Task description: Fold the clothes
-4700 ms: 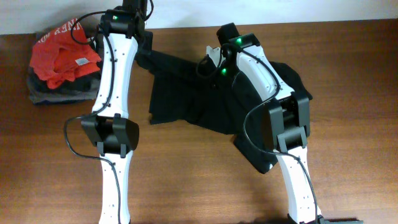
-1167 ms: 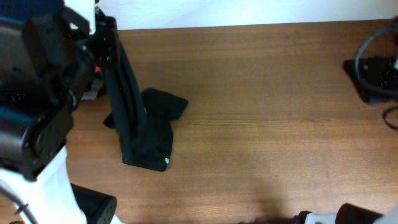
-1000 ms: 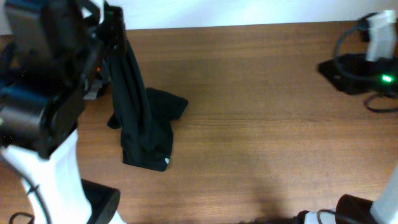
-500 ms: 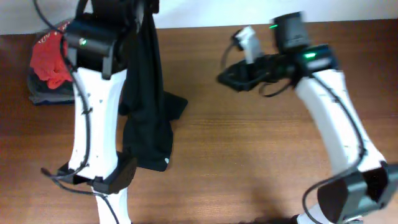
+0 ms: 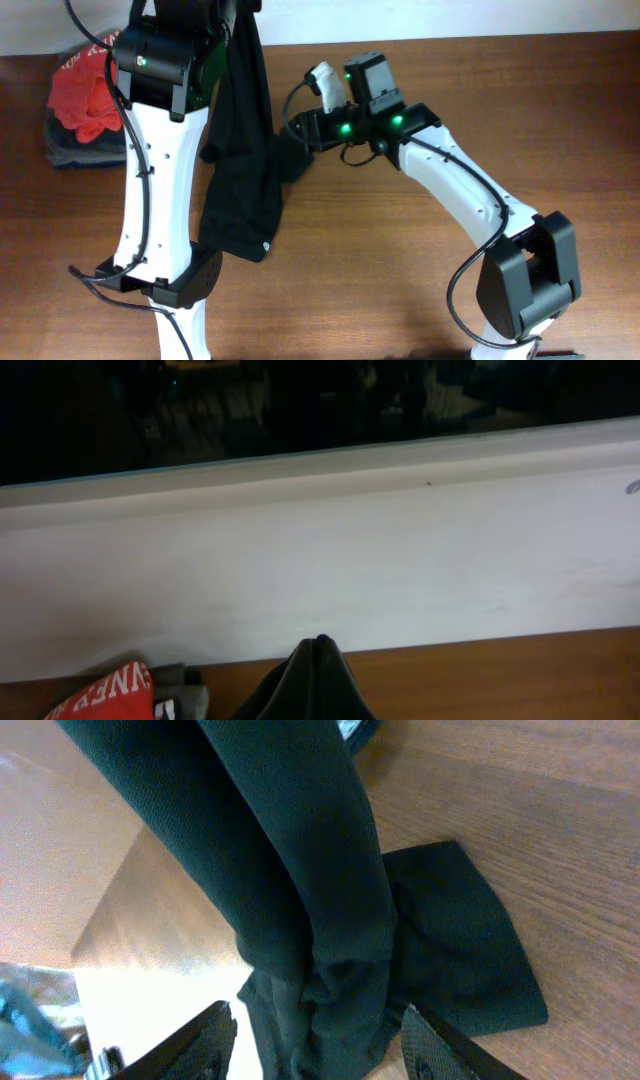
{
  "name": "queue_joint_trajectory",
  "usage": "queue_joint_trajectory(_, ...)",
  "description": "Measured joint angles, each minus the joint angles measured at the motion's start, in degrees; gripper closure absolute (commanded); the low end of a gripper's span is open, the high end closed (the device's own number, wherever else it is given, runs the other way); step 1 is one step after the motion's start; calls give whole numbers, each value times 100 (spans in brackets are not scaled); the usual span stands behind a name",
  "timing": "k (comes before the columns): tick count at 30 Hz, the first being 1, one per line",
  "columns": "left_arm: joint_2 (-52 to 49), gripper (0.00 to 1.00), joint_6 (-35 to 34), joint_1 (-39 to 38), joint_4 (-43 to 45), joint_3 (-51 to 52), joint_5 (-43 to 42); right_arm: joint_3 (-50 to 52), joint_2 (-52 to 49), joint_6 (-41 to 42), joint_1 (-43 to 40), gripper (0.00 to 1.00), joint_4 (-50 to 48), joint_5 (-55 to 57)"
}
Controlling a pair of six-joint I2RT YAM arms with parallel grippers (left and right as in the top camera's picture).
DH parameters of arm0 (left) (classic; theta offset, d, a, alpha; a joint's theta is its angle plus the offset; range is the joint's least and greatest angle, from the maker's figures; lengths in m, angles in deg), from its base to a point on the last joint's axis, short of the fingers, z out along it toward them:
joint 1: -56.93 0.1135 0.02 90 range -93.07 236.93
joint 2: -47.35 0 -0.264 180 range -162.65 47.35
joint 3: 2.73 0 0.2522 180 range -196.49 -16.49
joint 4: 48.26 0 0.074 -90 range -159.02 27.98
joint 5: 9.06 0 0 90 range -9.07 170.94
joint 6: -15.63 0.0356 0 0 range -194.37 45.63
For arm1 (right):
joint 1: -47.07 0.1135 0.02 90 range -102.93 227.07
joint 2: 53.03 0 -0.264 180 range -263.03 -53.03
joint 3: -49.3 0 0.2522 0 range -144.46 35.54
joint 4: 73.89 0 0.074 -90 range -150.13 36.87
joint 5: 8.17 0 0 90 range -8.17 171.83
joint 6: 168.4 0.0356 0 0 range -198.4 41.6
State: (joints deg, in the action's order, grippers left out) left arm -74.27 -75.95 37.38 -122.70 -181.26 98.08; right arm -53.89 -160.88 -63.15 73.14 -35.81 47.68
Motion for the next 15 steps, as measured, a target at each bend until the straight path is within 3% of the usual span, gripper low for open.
queue_joint_trajectory(15,0,99,0,0,-162,0,-17,0,-728,1405,629,40,-804,1576)
